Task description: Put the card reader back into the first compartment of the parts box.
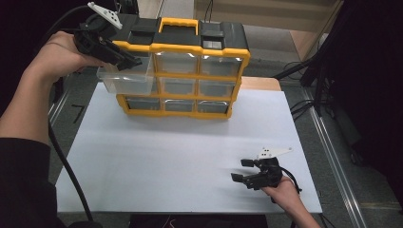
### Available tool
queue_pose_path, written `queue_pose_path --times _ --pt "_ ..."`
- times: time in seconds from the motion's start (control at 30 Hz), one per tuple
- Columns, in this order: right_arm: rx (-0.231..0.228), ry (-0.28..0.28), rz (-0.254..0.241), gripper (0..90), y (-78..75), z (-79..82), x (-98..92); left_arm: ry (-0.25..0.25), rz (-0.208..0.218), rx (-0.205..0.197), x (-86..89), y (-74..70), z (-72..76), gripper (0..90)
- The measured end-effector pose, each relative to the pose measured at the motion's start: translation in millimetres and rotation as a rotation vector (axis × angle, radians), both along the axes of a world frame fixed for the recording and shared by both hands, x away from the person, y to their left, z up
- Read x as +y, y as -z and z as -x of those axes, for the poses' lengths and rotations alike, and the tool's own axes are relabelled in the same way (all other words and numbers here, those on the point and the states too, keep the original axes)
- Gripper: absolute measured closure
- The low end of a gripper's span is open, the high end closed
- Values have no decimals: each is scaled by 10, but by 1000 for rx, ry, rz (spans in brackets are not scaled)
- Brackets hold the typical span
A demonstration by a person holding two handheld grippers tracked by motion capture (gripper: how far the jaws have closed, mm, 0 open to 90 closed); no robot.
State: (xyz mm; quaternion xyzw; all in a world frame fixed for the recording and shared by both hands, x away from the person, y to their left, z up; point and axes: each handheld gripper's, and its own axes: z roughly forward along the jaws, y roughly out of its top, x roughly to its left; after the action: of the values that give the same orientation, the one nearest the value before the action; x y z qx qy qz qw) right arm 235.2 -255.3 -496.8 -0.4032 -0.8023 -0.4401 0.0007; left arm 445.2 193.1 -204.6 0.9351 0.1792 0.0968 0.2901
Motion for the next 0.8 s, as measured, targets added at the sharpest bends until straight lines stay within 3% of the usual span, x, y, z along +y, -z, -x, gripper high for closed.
queue_pose_path --times 0.07,0.1,0.43,0.8 --pt "0 0 1 185 -1 1 2 -1 9 -4 -3 -10 9 721" --pt "-1 0 1 185 -4 2 -1 -10 24 4 -2 -32 10 658" --pt "-5 -1 2 185 -6 2 -1 -5 83 60 -98 -141 58 408" --pt "-4 2 -1 185 -10 0 -1 35 113 108 -356 -193 141 331"
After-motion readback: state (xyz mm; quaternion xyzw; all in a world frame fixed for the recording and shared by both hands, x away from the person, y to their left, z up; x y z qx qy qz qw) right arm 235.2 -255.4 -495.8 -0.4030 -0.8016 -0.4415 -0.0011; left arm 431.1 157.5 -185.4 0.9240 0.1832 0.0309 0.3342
